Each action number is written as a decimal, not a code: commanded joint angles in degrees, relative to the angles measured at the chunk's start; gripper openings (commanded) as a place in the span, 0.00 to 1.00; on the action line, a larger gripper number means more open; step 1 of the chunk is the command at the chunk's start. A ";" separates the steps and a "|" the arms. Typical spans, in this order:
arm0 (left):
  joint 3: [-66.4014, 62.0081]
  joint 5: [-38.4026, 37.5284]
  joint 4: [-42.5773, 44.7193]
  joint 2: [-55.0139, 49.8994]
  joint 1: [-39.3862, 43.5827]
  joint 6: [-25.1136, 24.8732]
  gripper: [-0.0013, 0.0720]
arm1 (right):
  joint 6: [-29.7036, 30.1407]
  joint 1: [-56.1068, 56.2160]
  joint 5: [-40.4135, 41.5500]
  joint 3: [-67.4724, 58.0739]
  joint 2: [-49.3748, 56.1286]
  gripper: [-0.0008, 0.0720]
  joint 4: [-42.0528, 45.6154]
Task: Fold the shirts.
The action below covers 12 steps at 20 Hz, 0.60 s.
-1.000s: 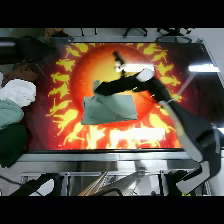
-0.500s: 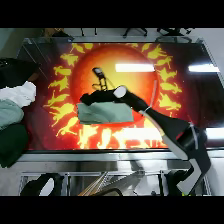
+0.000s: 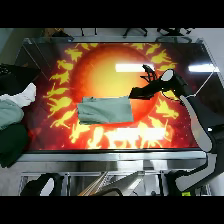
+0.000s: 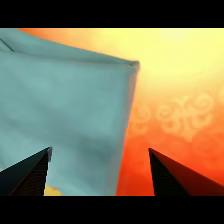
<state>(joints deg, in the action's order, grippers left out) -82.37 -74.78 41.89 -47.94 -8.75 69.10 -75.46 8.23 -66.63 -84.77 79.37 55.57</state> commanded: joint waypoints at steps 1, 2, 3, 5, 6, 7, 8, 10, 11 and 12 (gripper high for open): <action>0.04 -0.33 0.04 0.09 0.02 -0.04 0.04 | 0.59 -0.92 -2.89 2.12 3.13 0.97 1.14; 0.04 -0.33 0.04 0.09 0.02 -0.04 0.03 | 1.29 -0.70 -2.89 2.14 3.98 0.97 -0.09; 0.04 -0.35 0.04 0.09 0.02 -0.04 0.03 | 2.69 -0.39 -2.86 2.14 4.72 0.97 -2.47; 0.04 -0.35 0.07 0.09 0.02 -0.07 0.04 | 5.05 0.33 -2.82 2.14 5.70 0.97 -6.36; 0.04 -0.33 0.07 0.09 0.02 -0.07 0.04 | 5.27 0.59 -2.82 2.16 6.21 0.97 -6.80; 0.04 -0.35 0.07 0.07 0.02 -0.07 0.04 | 5.27 0.87 -2.84 2.16 6.84 0.97 -6.82; 0.04 -0.35 0.07 0.07 0.02 -0.07 0.03 | 5.35 1.27 -2.86 2.16 7.58 0.97 -6.84; 0.04 -0.35 0.07 0.07 0.02 -0.07 0.04 | 6.86 2.21 -2.86 2.16 9.05 0.97 -8.55; 0.04 -0.35 0.07 0.07 0.02 -0.04 0.03 | 7.98 2.62 -2.86 2.16 9.79 0.96 -10.29; 0.04 -0.35 0.07 0.07 0.02 -0.04 0.04 | 8.66 2.82 -2.86 2.14 10.29 0.89 -11.85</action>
<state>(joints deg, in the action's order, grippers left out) -82.35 -75.18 41.93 -47.90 -8.75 68.93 -69.14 10.15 -69.60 -82.72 87.79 46.81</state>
